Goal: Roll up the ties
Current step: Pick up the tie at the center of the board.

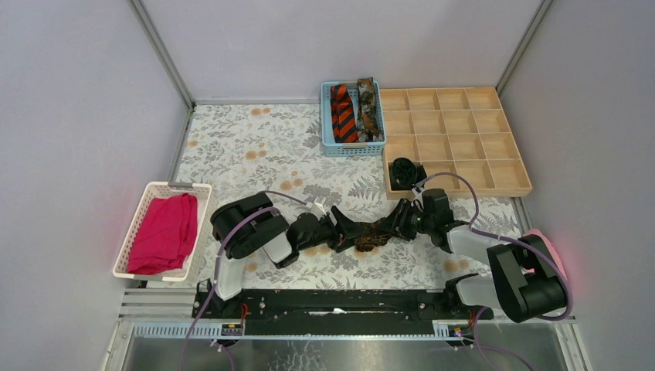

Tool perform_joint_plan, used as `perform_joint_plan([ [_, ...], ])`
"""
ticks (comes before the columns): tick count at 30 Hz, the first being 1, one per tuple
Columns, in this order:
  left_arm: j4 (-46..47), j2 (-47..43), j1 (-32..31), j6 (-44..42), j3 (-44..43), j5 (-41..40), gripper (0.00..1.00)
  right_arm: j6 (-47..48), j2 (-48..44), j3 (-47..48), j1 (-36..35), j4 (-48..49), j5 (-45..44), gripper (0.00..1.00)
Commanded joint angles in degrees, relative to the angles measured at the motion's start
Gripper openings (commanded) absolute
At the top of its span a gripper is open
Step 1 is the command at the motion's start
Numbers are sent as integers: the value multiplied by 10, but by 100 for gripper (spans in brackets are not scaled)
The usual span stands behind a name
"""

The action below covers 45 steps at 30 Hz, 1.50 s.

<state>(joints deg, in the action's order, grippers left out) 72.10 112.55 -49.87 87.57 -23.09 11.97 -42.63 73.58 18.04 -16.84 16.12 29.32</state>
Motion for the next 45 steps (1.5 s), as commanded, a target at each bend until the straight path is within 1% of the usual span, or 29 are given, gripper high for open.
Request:
perform_joint_plan([
  [1,-27,48,-10,-16,4,-2,71,-26,16,-7,2,42,35,45],
  [9,10,80,-12,-6,-10,11,70,-54,41,-15,0,92,60,45],
  [14,1,82,-12,-14,-15,7,68,-63,41,-14,-8,103,69,43],
  [19,8,104,-12,-12,-34,16,64,-69,30,-6,-28,97,64,42],
  [22,20,116,-12,-8,-41,24,61,-68,40,2,-42,89,62,42],
  [24,21,120,-12,-7,-43,29,56,-78,45,-2,-49,104,55,41],
  [25,26,119,-12,-7,-41,29,52,-77,46,-1,-50,101,51,41],
  [26,27,119,-11,-6,-38,27,45,-74,50,1,-52,99,49,42],
  [27,25,116,-11,-7,-36,27,34,-69,56,4,-52,93,48,42],
  [28,20,114,-10,-12,-37,28,27,-67,62,6,-52,91,48,41],
  [29,9,111,-10,-16,-40,30,22,-68,67,5,-52,100,49,41],
  [32,-1,112,-10,-24,-50,37,15,-75,76,3,-53,116,52,42],
  [35,-2,115,-10,-28,-54,39,7,-66,63,5,-53,105,44,43],
  [36,-7,116,-9,-28,-54,39,4,-58,45,10,-54,79,30,47],
  [37,-7,116,-9,-29,-54,38,1,-47,33,15,-54,62,20,58],
  [39,-5,116,-8,-30,-52,36,0,-21,-24,29,-55,-4,-24,75],
  [40,-1,116,-8,-31,-50,34,0,-5,-54,39,-54,-38,-43,86],
  [41,3,116,-8,-32,-48,34,0,10,-83,52,-54,-68,-63,93],
  [42,3,114,-8,-33,-47,30,0,23,-112,65,-54,-103,-84,98],
  [45,-3,103,-7,-41,-44,22,0,50,-194,107,-54,-179,-138,100],
])
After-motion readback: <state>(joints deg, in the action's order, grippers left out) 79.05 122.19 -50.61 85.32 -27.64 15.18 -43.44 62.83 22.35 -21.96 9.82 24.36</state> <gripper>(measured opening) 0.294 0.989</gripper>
